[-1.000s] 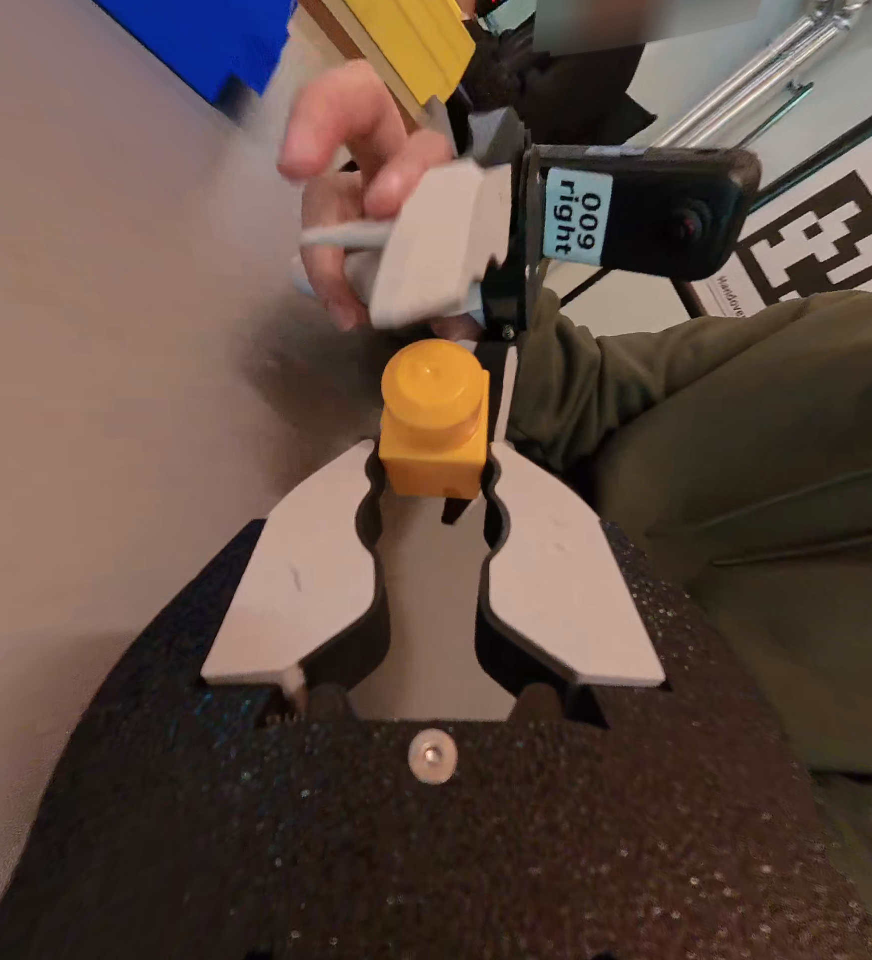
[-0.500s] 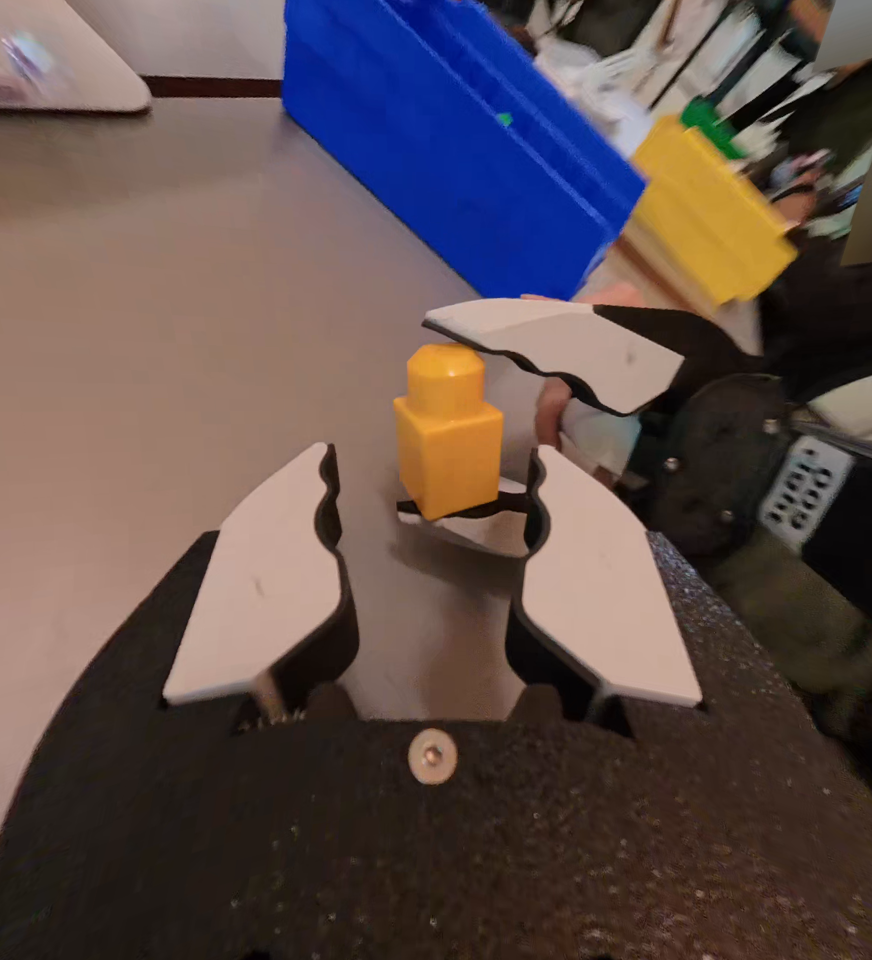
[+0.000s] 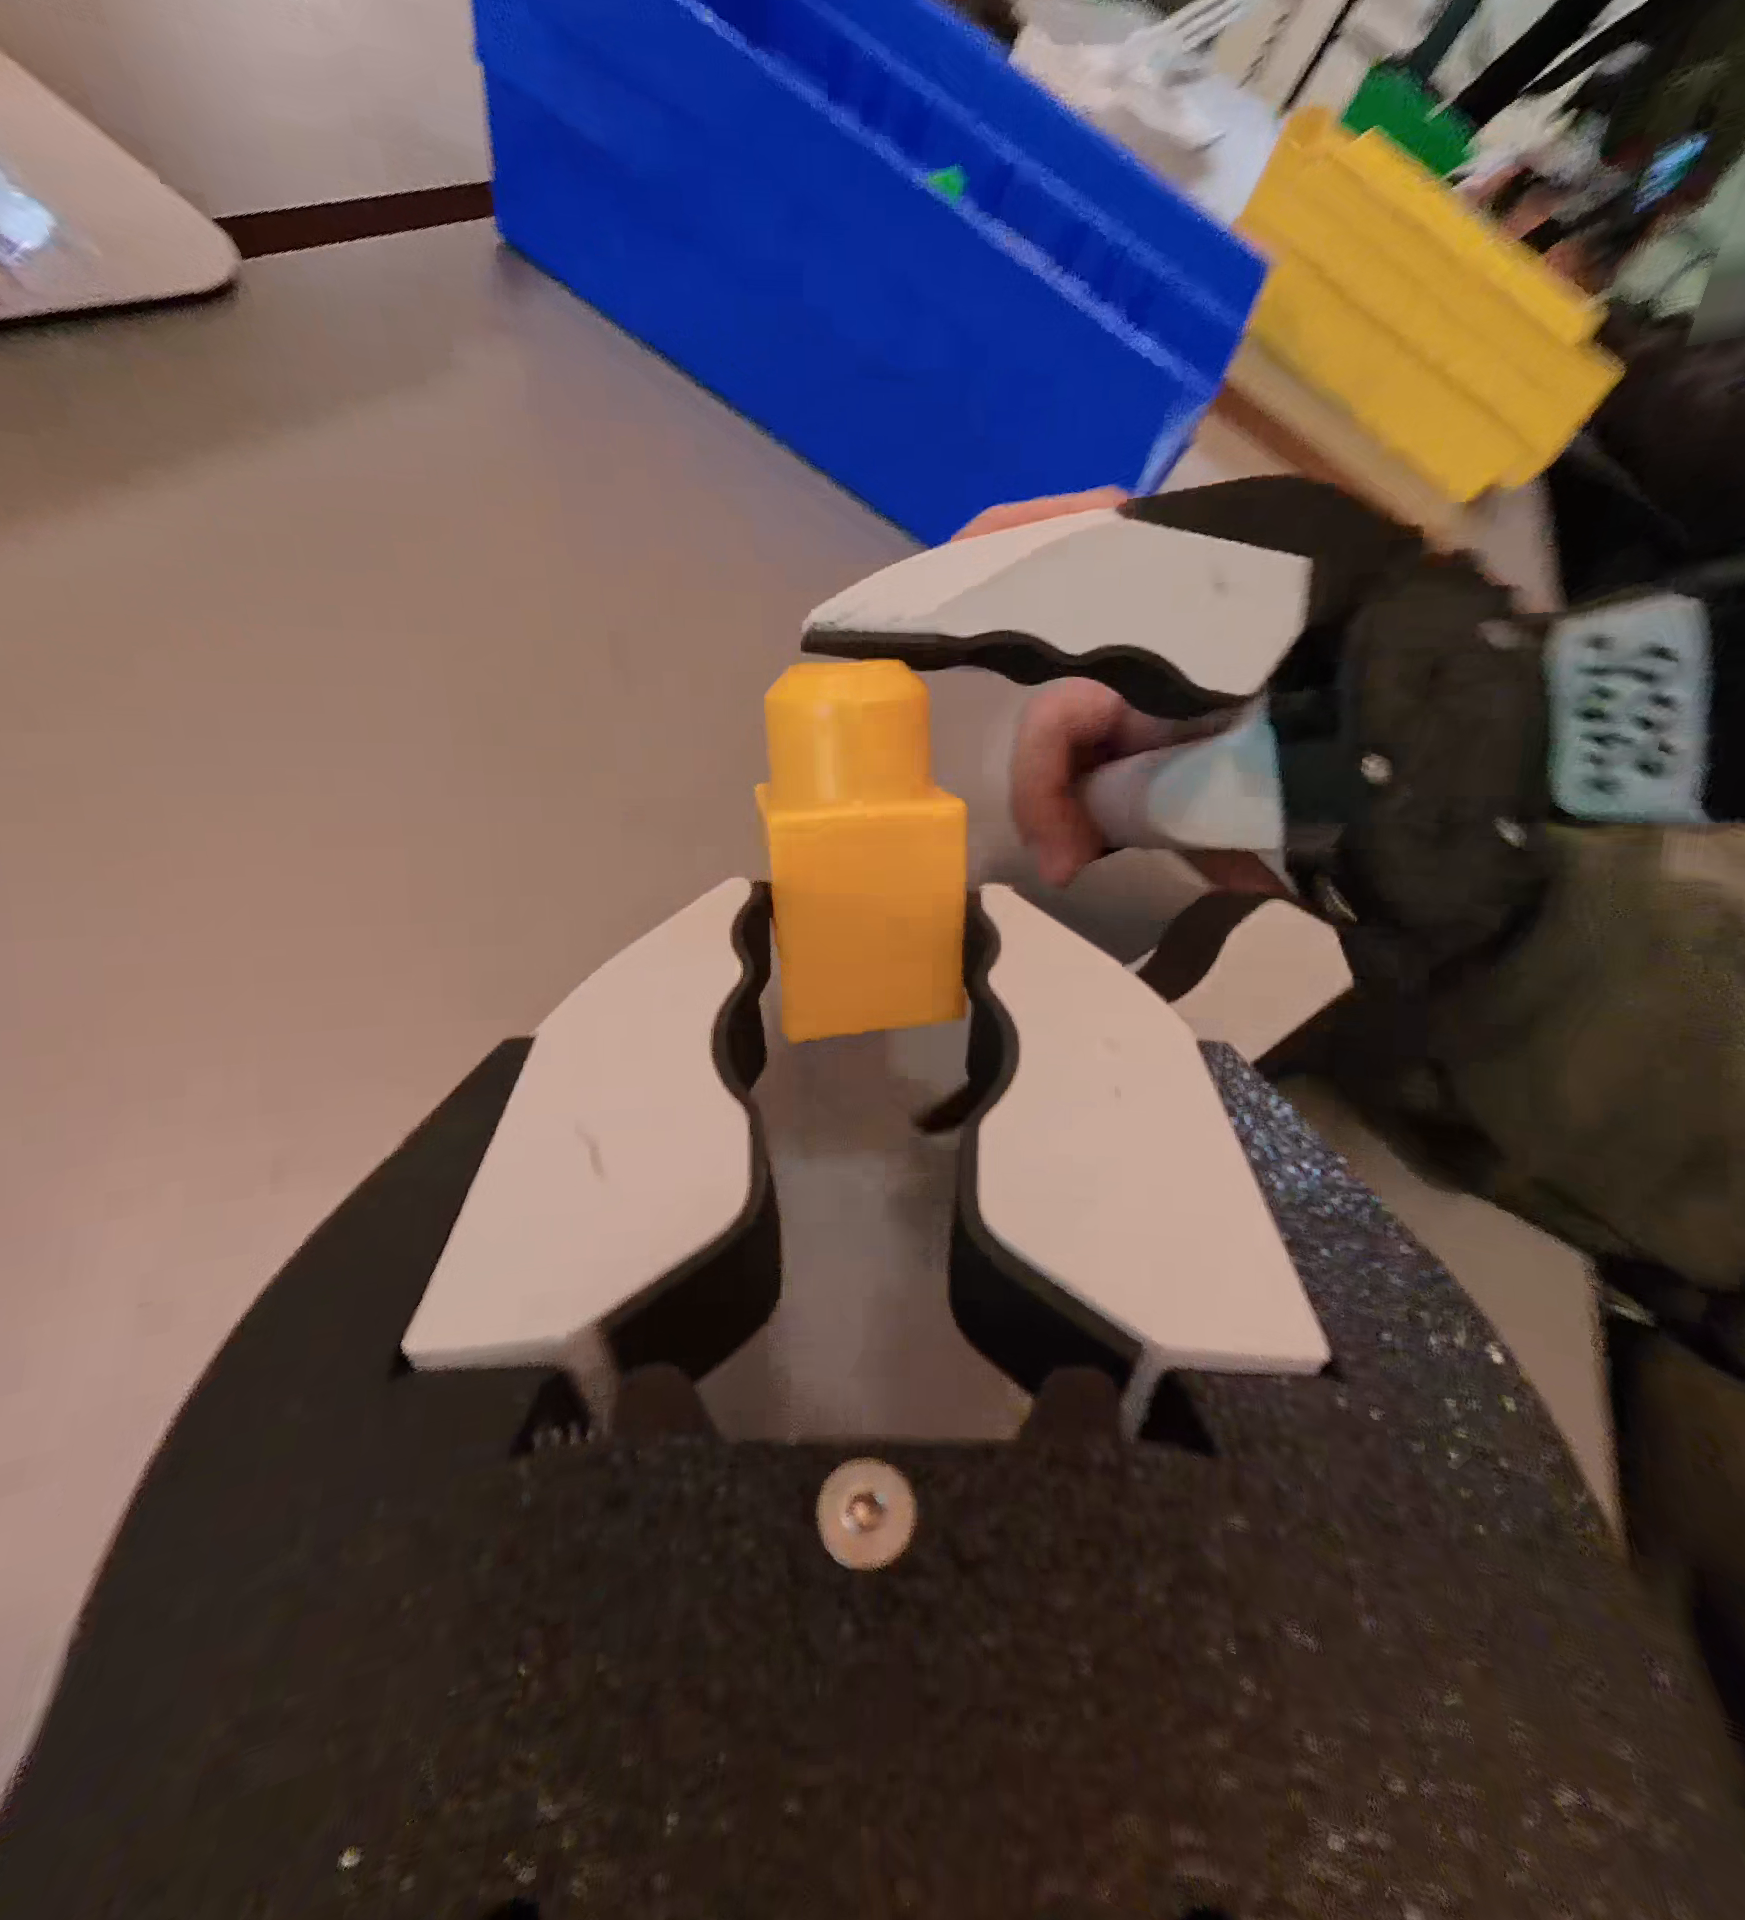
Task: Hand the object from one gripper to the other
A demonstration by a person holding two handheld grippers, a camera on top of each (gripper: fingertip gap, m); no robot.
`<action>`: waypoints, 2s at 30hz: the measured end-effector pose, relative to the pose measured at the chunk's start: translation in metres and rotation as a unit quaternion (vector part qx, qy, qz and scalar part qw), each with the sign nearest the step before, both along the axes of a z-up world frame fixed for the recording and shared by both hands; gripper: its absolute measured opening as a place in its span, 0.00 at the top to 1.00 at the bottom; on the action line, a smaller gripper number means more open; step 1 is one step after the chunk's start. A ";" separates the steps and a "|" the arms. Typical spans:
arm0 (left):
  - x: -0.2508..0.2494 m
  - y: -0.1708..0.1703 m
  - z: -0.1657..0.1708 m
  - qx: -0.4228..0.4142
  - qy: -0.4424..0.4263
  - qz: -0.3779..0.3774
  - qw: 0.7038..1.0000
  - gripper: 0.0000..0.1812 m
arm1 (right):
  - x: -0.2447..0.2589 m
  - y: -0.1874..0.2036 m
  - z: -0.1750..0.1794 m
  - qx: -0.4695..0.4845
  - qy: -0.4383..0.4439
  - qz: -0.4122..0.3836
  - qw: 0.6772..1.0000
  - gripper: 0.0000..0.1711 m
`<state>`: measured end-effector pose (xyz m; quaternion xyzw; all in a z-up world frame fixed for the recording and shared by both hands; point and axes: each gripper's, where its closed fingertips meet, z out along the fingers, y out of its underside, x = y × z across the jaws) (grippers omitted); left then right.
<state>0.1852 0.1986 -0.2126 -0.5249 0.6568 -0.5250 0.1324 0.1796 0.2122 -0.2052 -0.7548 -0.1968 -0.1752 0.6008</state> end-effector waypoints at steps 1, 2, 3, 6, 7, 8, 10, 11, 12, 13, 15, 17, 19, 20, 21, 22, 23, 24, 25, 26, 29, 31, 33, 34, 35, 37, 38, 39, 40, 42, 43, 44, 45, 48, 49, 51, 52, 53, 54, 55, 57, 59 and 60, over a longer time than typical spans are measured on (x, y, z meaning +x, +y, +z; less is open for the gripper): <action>-0.004 -0.001 0.005 -0.036 -0.003 -0.022 0.999 0.81 | -0.005 -0.003 0.007 0.018 0.062 0.030 0.997 0.51; -0.009 -0.005 0.012 -0.083 -0.011 -0.055 0.995 0.81 | -0.007 -0.007 0.015 0.035 0.126 0.053 0.990 0.52; -0.015 -0.008 0.021 -0.139 -0.019 -0.088 0.986 0.81 | -0.008 -0.010 0.024 0.051 0.187 0.073 0.978 0.51; -0.023 0.000 0.041 -0.265 -0.035 -0.118 0.957 0.81 | -0.011 -0.017 0.042 0.088 0.308 0.123 0.939 0.53; -0.025 0.001 0.044 -0.298 -0.028 -0.129 0.945 0.81 | -0.011 -0.017 0.044 0.094 0.333 0.128 0.929 0.53; -0.026 0.001 0.046 -0.322 -0.028 -0.137 0.937 0.81 | -0.013 -0.016 0.044 0.093 0.362 0.135 0.918 0.56; -0.029 -0.001 0.050 -0.332 -0.047 -0.158 0.929 0.81 | -0.018 -0.013 0.045 0.080 0.434 0.150 0.885 0.58; -0.029 -0.002 0.049 -0.317 -0.061 -0.160 0.933 0.81 | -0.019 -0.010 0.044 0.070 0.468 0.151 0.868 0.60; -0.028 -0.002 0.048 -0.296 -0.078 -0.157 0.939 0.81 | -0.019 -0.008 0.042 0.060 0.499 0.149 0.852 0.62; -0.029 -0.002 0.048 -0.279 -0.096 -0.157 0.942 0.81 | -0.017 -0.007 0.041 0.056 0.524 0.143 0.838 0.66; -0.026 0.002 0.051 -0.260 -0.126 -0.140 0.947 0.81 | -0.012 -0.006 0.040 0.059 0.555 0.132 0.820 0.74; -0.023 0.007 0.051 -0.248 -0.136 -0.124 0.951 0.81 | -0.010 -0.006 0.040 0.064 0.563 0.133 0.813 0.78; -0.020 0.008 0.049 -0.241 -0.136 -0.114 0.954 0.81 | -0.013 -0.005 0.039 0.060 0.557 0.135 0.817 0.81; -0.020 0.009 0.049 -0.239 -0.139 -0.111 0.955 0.81 | -0.013 -0.005 0.038 0.062 0.549 0.132 0.823 0.80; -0.020 0.009 0.049 -0.237 -0.142 -0.110 0.955 0.81 | -0.014 -0.005 0.039 0.065 0.537 0.131 0.831 0.80; -0.019 0.009 0.049 -0.235 -0.142 -0.108 0.955 0.81 | -0.014 -0.004 0.038 0.066 0.523 0.128 0.840 0.80; -0.018 0.009 0.048 -0.231 -0.141 -0.104 0.957 0.81 | -0.014 -0.004 0.037 0.064 0.511 0.125 0.848 0.78; -0.017 0.009 0.046 -0.223 -0.140 -0.099 0.960 0.81 | -0.015 -0.004 0.036 0.063 0.497 0.122 0.857 0.75; -0.017 0.009 0.045 -0.218 -0.141 -0.099 0.961 0.81 | -0.015 -0.003 0.034 0.063 0.481 0.117 0.867 0.72; -0.018 0.006 0.047 -0.221 -0.144 -0.107 0.959 0.81 | -0.016 -0.002 0.031 0.057 0.465 0.113 0.876 0.72; -0.018 0.001 0.047 -0.216 -0.142 -0.110 0.960 0.81 | -0.022 0.002 0.024 0.041 0.439 0.113 0.890 0.76; -0.018 0.002 0.050 -0.213 -0.150 -0.111 0.959 0.81 | -0.023 0.002 0.026 0.046 0.427 0.118 0.896 0.77; -0.018 0.003 0.051 -0.197 -0.158 -0.105 0.962 0.81 | -0.021 0.003 0.027 0.048 0.416 0.110 0.901 0.77; -0.015 0.005 0.049 -0.180 -0.161 -0.094 0.966 0.81 | -0.018 0.004 0.025 0.046 0.407 0.099 0.907 0.77; -0.013 0.007 0.048 -0.160 -0.164 -0.082 0.970 0.81 | -0.015 0.004 0.024 0.047 0.393 0.086 0.914 0.77; -0.007 0.011 0.043 -0.115 -0.167 -0.052 0.978 0.81 | -0.006 0.005 0.019 0.047 0.361 0.050 0.930 0.77; -0.004 0.013 0.041 -0.091 -0.168 -0.034 0.981 0.81 | 0.000 0.006 0.016 0.044 0.347 0.024 0.936 0.78; -0.001 0.015 0.041 -0.071 -0.172 -0.019 0.982 0.80 | 0.005 0.006 0.014 0.042 0.334 0.002 0.942 0.78; 0.001 0.018 0.042 -0.055 -0.175 -0.002 0.983 0.77 | 0.010 0.006 0.012 0.043 0.321 -0.019 0.946 0.78; 0.005 0.024 0.048 -0.028 -0.189 0.033 0.981 0.73 | 0.020 0.006 0.007 0.038 0.289 -0.063 0.954 0.78; 0.005 0.024 0.052 -0.018 -0.199 0.044 0.979 0.72 | 0.022 0.006 0.005 0.033 0.266 -0.079 0.960 0.78; 0.006 0.023 0.056 -0.011 -0.209 0.053 0.976 0.72 | 0.023 0.007 0.004 0.030 0.243 -0.088 0.966 0.78; 0.007 0.023 0.060 -0.004 -0.217 0.063 0.974 0.72 | 0.021 0.008 0.002 0.026 0.220 -0.092 0.971 0.78; 0.011 0.024 0.059 0.026 -0.212 0.100 0.972 0.73 | 0.015 0.013 -0.002 0.013 0.166 -0.106 0.980 0.78; 0.013 0.025 0.054 0.039 -0.199 0.109 0.973 0.74 | 0.013 0.014 -0.002 0.015 0.156 -0.108 0.982 0.78; 0.015 0.026 0.046 0.059 -0.185 0.114 0.974 0.83 | 0.009 0.016 -0.003 0.012 0.150 -0.111 0.982 0.78; 0.015 0.026 0.045 0.061 -0.187 0.113 0.974 0.84 | 0.009 0.016 -0.004 0.009 0.149 -0.114 0.982 0.78; 0.015 0.026 0.045 0.059 -0.188 0.112 0.974 0.84 | 0.009 0.016 -0.004 0.011 0.147 -0.113 0.983 0.78; 0.014 0.027 0.045 0.057 -0.186 0.110 0.975 0.84 | 0.009 0.016 -0.004 0.009 0.148 -0.107 0.983 0.78; 0.014 0.027 0.045 0.054 -0.186 0.101 0.976 0.84 | 0.006 0.016 -0.004 0.006 0.152 -0.093 0.984 0.78; 0.009 0.024 0.047 0.036 -0.197 0.066 0.978 0.84 | -0.005 0.013 -0.003 -0.006 0.187 -0.031 0.982 0.79; -0.001 0.016 0.054 -0.011 -0.220 0.005 0.975 0.84 | -0.020 0.007 0.004 -0.006 0.268 0.051 0.962 0.72; -0.009 0.011 0.061 -0.043 -0.237 -0.033 0.970 0.84 | -0.025 0.004 0.009 -0.004 0.318 0.081 0.945 0.70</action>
